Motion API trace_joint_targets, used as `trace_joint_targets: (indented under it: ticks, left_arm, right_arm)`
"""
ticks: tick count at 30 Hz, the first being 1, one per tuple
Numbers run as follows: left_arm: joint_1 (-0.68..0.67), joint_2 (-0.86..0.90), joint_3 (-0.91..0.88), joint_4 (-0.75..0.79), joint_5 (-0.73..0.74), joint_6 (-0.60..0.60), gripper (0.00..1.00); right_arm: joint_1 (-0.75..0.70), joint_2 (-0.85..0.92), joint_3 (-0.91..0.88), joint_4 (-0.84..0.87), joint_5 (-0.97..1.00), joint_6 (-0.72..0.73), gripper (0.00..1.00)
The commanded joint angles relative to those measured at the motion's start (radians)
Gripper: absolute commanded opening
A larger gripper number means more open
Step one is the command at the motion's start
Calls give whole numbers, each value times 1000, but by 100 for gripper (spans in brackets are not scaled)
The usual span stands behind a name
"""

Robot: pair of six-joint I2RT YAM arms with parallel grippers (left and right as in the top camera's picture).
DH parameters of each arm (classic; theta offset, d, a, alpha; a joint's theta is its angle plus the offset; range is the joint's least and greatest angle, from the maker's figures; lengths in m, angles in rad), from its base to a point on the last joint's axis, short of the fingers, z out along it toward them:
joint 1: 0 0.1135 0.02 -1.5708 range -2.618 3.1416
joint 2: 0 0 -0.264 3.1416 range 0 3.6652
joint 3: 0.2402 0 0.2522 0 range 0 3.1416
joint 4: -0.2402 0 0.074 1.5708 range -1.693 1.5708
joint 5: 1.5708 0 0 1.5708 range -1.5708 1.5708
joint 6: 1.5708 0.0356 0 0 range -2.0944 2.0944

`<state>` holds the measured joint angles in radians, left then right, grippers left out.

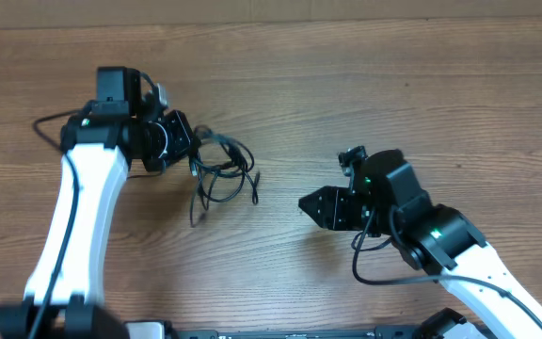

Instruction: Untangle cables

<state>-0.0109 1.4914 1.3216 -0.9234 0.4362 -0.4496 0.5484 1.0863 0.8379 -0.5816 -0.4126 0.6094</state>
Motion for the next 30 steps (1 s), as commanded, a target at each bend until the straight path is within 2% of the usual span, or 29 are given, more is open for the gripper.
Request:
trace_joint_targets:
  ticks: [1,4,6,9,15,17,19,21,25,30]
  left_arm:
    - [-67,-119,6,21,0,175,4]
    - [-133,-172,6,27,74,308,4]
    - [-171,-195,6,27,120,365,4]
    - [-195,-212,6,43,154,375,4]
    - [-199,-216,6,95,246,375,4]
    - [-199,-216,6,98,271,375,4]
    - [-200,-216,6,89,271,376,4]
    - [-200,-216,6,74,271,376,4]
    - [-200,-216,6,42,278,384,4]
    - [-204,-215,6,39,427,437,4]
  right_arm:
    - [-5,-14,29,50,-105,-16,45]
    - [-5,-11,29,127,-212,-16,47]
    - [-5,-11,29,175,-258,-11,57]
    - [-5,-10,29,208,-266,37,68]
    - [-5,24,29,214,-266,239,66]
    - [-6,40,29,230,-262,251,60]
    - [-5,54,29,271,-262,252,48]
    - [-6,64,29,321,-258,253,40]
    - [-5,84,29,418,-224,259,33]
    - [-5,113,29,439,-167,259,18]
